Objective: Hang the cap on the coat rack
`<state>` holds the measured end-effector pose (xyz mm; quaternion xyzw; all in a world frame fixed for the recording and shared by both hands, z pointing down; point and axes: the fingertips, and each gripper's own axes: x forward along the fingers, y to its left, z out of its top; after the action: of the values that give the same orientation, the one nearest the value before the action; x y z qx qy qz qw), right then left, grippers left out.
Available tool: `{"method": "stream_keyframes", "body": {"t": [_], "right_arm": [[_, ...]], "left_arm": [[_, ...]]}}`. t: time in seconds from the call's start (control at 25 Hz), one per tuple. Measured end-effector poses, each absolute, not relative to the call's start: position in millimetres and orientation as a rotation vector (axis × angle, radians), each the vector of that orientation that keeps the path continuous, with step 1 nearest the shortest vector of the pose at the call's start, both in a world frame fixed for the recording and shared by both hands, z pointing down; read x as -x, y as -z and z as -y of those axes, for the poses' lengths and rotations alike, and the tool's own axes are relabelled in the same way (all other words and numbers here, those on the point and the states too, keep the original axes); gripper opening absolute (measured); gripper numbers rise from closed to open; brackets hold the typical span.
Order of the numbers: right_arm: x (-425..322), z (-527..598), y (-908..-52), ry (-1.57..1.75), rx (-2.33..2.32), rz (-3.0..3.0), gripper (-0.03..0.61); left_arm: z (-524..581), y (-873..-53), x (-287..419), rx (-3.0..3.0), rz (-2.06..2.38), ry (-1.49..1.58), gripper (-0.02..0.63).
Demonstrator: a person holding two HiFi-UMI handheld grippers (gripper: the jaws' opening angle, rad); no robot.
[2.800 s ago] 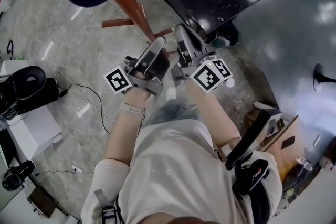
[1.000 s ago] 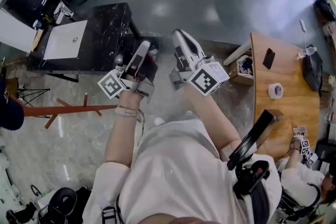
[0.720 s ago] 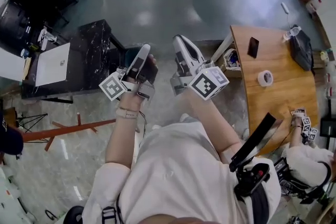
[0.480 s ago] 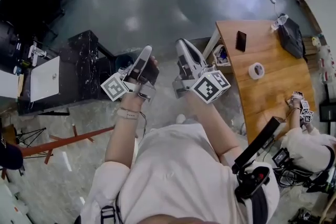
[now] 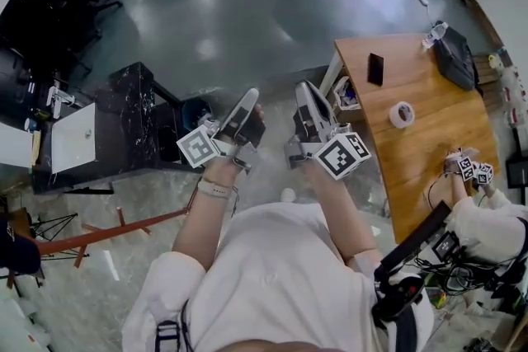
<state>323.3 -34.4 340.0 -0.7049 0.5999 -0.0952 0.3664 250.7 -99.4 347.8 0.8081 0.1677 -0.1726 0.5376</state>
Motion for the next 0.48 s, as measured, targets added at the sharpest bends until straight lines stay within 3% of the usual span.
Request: {"method": "stream_keyframes", "body": {"t": [0.48], "right_arm": [[-312,36,-354,0.294,1.774,-1.558,0.034]], "left_arm": [[90,-362,-252,-1.933,-0.381,0.365,0.008]]}}
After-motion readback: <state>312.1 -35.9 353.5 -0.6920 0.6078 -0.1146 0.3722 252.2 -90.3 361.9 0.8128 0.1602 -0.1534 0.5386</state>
